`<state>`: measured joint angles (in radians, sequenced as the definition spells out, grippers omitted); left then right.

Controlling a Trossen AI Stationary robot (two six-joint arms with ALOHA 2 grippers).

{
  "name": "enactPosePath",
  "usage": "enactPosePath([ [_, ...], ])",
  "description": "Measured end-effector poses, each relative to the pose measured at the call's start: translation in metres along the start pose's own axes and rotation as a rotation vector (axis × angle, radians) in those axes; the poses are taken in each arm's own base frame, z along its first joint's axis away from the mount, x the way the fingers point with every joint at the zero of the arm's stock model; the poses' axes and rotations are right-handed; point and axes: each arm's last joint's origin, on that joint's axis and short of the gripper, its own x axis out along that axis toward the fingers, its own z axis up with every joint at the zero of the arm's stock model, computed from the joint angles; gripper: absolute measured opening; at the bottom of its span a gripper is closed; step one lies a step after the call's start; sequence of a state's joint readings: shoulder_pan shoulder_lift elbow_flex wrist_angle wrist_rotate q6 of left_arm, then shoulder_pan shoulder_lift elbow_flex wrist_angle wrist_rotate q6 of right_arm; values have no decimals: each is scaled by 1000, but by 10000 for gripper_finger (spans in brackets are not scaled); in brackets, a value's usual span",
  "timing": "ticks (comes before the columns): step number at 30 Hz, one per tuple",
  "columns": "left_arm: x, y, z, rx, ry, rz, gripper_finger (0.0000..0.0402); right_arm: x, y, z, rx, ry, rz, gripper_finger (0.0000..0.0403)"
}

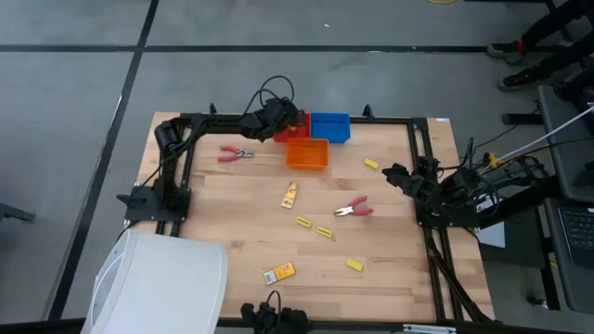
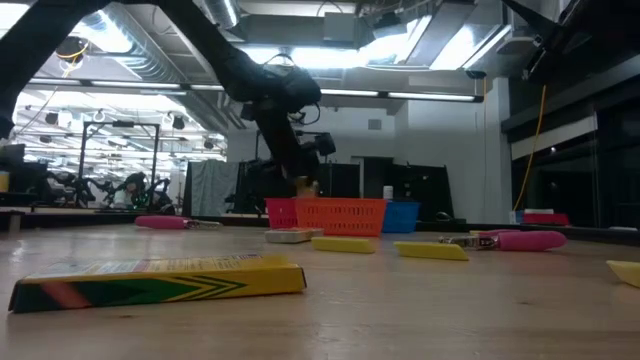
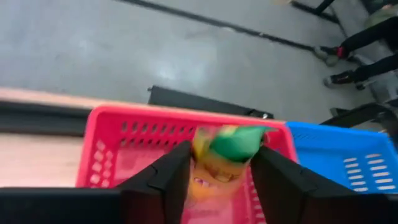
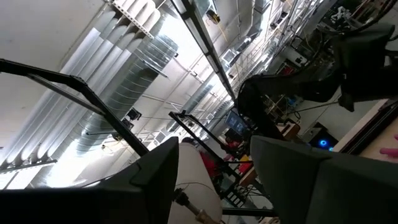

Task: Pick & Place School Supplies
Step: Put the yellow crayon box into the red bin

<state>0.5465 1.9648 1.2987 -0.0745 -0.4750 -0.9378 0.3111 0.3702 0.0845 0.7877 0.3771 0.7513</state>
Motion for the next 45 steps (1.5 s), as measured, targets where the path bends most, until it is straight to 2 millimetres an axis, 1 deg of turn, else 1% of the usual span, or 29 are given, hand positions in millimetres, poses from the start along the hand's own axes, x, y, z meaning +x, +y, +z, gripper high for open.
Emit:
enactPosePath([
  [5,-5,-7,11,27,-45,-75,214,0,1,-1,7,8,5,205],
  [7,-9,-10,16,46,-60,-115,225,-1,1,-1,9,8,2,205],
  [10,-21,-16,24,104,-49,-189,233,-1,2,-2,12,8,0,205],
  [13,-35,-24,27,176,23,-318,234,-1,2,-2,14,10,-1,205],
  [16,-51,-33,21,241,170,-491,234,-1,2,-3,16,13,1,205],
  [18,-65,-36,8,282,324,-545,234,-1,3,-3,19,16,3,205],
  [19,-71,-35,-1,306,405,-533,234,-2,3,-3,20,18,4,205],
  [21,-87,-29,-25,361,579,-430,230,-2,3,-4,23,22,7,205],
  [23,-109,-26,-52,432,687,-316,227,-2,4,-4,26,25,11,205],
  [25,-134,-27,-79,495,734,-242,225,-2,4,-4,30,25,17,205],
  [27,-158,-32,-103,502,742,-216,224,-2,4,-4,31,21,12,205],
  [29,-179,-36,-124,466,732,-200,224,-2,5,-4,31,20,13,205],
  [32,-196,-35,-149,344,703,-113,224,-2,5,-3,33,17,16,205],
  [35,-194,-34,-162,251,663,-41,224,-2,6,-2,39,11,28,205],
  [38,-179,-33,-167,212,661,-5,224,-2,7,-1,47,1,47,205],
  [41,-161,-30,-170,250,722,22,224,-2,9,0,52,6,70,205],
  [45,-146,-27,-167,305,738,25,224,-2,9,-1,61,17,80,205],
])
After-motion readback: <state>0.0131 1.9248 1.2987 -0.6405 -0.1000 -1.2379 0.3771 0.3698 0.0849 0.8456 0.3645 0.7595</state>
